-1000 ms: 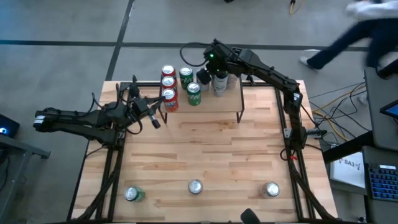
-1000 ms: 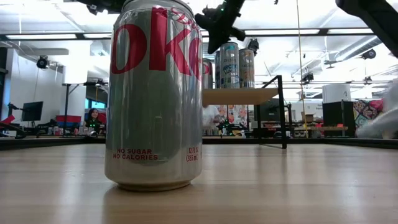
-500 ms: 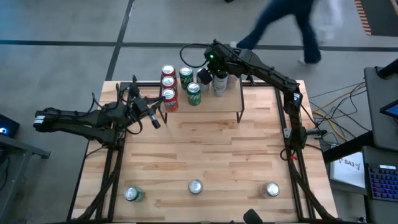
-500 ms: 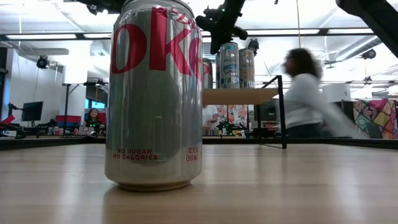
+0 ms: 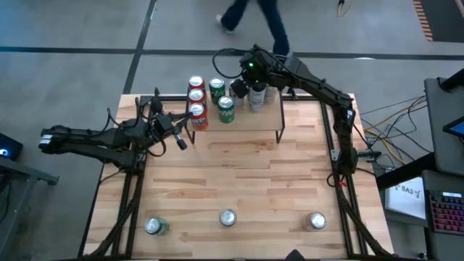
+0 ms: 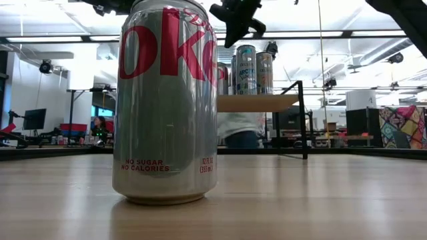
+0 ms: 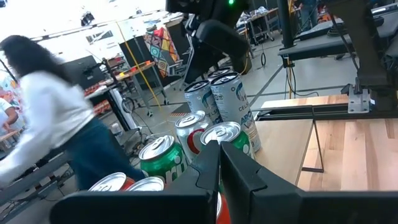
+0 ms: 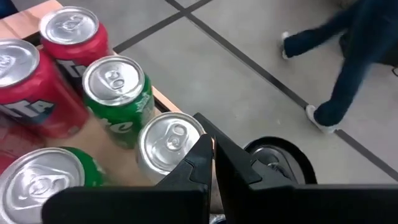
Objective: Place canned beverage on shelf
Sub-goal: Adjust the white-blue soda can
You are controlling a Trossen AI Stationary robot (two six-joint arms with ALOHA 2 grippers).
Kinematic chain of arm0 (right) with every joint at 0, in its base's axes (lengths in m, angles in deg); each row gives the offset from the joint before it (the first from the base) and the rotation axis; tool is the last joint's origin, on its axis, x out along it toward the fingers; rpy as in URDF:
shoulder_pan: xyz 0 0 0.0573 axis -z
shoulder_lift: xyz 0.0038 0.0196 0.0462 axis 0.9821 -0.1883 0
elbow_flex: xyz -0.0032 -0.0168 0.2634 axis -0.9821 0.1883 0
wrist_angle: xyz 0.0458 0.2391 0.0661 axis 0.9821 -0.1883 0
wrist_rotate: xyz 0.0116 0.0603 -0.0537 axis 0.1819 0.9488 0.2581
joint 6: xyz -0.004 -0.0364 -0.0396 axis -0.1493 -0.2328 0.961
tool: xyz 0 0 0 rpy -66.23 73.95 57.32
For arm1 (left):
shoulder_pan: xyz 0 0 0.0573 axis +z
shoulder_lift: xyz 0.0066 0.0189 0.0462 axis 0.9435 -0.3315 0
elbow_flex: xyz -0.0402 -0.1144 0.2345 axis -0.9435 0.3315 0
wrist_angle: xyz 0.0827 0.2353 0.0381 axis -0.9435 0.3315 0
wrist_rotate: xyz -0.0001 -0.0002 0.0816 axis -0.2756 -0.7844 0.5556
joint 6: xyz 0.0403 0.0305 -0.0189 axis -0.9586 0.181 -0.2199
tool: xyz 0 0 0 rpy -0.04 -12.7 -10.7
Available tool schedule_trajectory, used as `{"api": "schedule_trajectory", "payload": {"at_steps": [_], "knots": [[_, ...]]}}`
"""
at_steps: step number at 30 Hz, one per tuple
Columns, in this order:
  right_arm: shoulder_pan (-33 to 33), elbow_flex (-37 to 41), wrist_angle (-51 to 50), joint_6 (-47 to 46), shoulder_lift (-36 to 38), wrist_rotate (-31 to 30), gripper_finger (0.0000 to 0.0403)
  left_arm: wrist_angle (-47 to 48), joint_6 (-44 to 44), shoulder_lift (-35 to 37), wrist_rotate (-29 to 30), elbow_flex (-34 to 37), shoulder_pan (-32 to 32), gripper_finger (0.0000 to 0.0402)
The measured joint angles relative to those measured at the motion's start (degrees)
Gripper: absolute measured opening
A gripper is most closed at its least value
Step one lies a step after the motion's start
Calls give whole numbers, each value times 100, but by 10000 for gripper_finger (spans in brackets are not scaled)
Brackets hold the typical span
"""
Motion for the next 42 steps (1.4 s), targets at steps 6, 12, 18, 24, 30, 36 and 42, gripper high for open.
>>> {"api": "schedule_trajectory", "payload": {"at_steps": [6, 12, 18, 24, 30, 36, 42], "knots": [[-15, -2, 35, 0, -22, -4, 9, -2, -2, 0, 1, 0, 0, 0], [-15, -2, 48, 0, -214, -3, 9, -2, -2, 0, 0, 0, -1, 0], [-15, -2, 50, -2, -290, -9, 9, -1, -2, 0, 0, 0, -1, 0], [24, -2, 17, -46, -299, -18, 9, 0, -2, 0, 1, 0, 1, 0], [33, 0, -19, -45, -299, -26, 9, 11, -2, 0, 0, 0, -1, 0], [57, -1, -197, -97, -299, -41, 9, 11, -2, 0, 0, 0, -1, 0], [63, -1, -227, -107, -299, -206, 9, 9, -2, 0, 1, 0, 0, 0]]}}
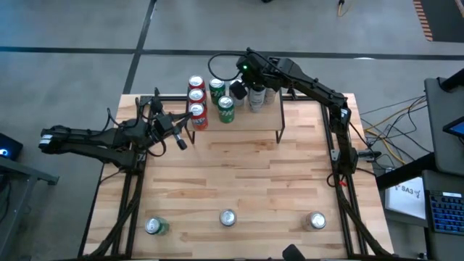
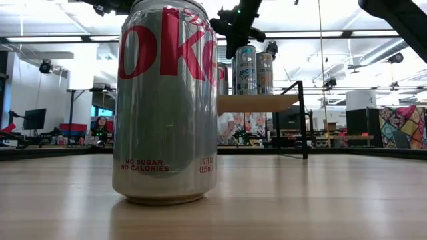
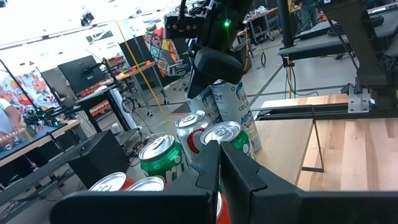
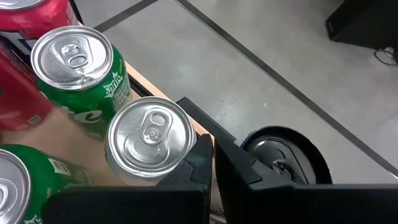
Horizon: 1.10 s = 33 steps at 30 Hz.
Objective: Place canned beverage on shelf
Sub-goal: Adjust the white-blue soda can, then adjust the soda cans on the shelf
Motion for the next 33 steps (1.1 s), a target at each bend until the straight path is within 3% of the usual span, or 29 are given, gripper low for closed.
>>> {"api": "schedule_trajectory", "payload": {"at_steps": [23, 33], "knots": [[-23, -1, -35, 14, 36, -2, 9, -1, 0, 0, 1, 0, -1, 0], [-589, -4, 123, 313, 377, 108, 9, -3, -17, 0, 1, 0, 0, 0]]}}
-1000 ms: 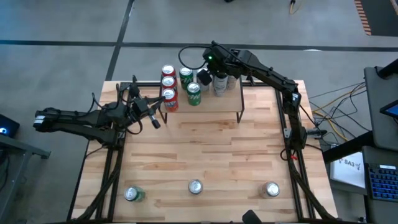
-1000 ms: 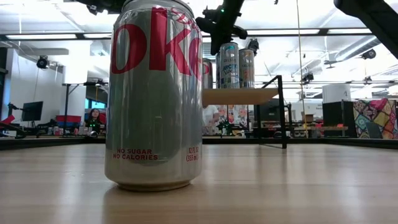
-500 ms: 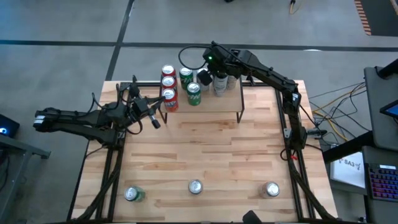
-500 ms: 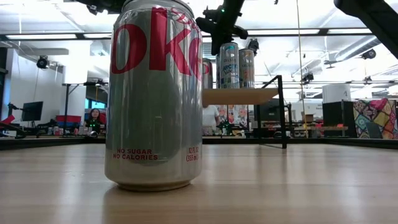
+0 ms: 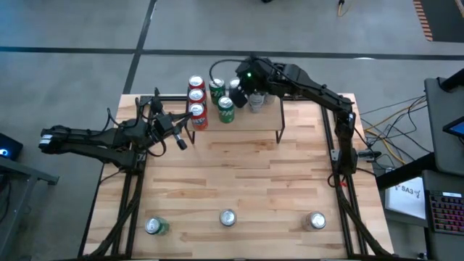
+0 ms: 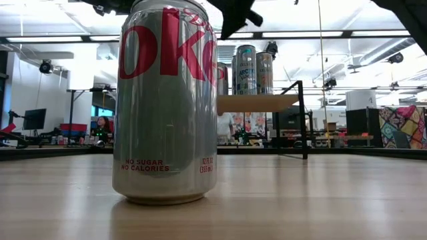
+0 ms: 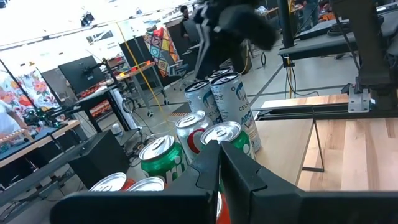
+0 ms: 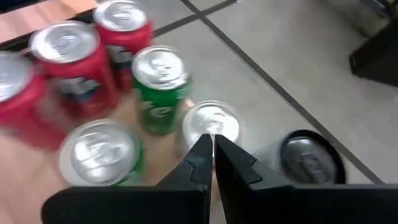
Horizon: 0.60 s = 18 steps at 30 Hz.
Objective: Place canned beverage on shelf
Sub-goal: Adjust the soda cans on the shelf
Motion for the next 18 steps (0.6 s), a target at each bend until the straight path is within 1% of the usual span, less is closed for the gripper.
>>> {"api": "schedule_trajectory", "payload": {"at_steps": [2, 6, 8, 13, 14, 18], "knots": [[-152, 0, -40, 38, 32, 116, 9, 0, -2, 0, 0, 0, -1, 0], [-328, 0, -255, 52, 47, 974, 9, 0, -3, 0, 0, 0, 0, 0], [-405, 10, -359, 72, 46, 1240, 9, 0, -3, 0, 0, 0, 0, 0], [-620, 58, -576, 157, 42, 1309, 9, 0, -18, 0, -16, 0, 0, 0], [-657, 101, -592, 160, 42, 1310, 9, -2, -42, 2, -91, 0, 0, 0], [-838, 388, -570, 209, 40, 1289, 9, -8, -90, 43, -793, 0, -1, 0]]}}
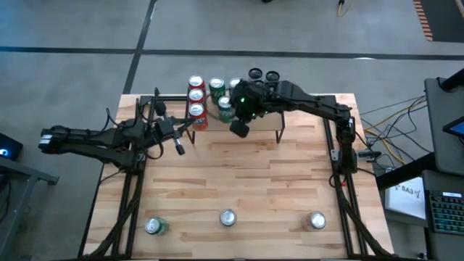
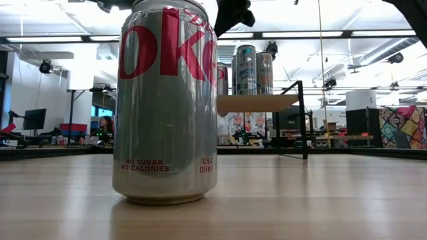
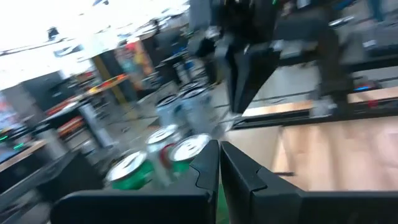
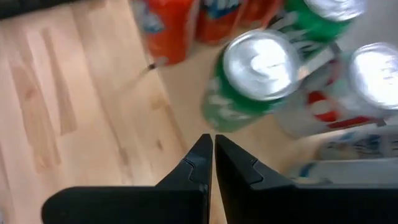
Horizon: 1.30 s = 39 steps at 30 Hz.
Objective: Place canned beverage on shelf
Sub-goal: Adjust the soda cans on the shelf
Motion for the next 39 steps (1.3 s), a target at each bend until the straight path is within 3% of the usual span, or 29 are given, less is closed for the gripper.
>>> {"api": "schedule_trajectory", "payload": {"at_steps": [9, 19, 24, 28, 39], "knots": [[-420, 1019, 838, -72, 102, 8, 9, -17, 0, 363, -219, 238, 0, 0], [-553, 2810, 2376, 41, 904, -18, 9, -106, 78, 1074, -254, 596, 0, 0], [-593, 3597, 3089, -60, 1139, -917, 9, -119, 113, 1207, -254, 669, -1, 0], [-566, 3873, 3131, -303, 1156, -1580, 9, -119, 129, 1222, -256, 671, -1, 0], [-428, 3931, 3544, -34, 1133, -1653, 9, -125, 131, 1222, -256, 671, -1, 0]]}}
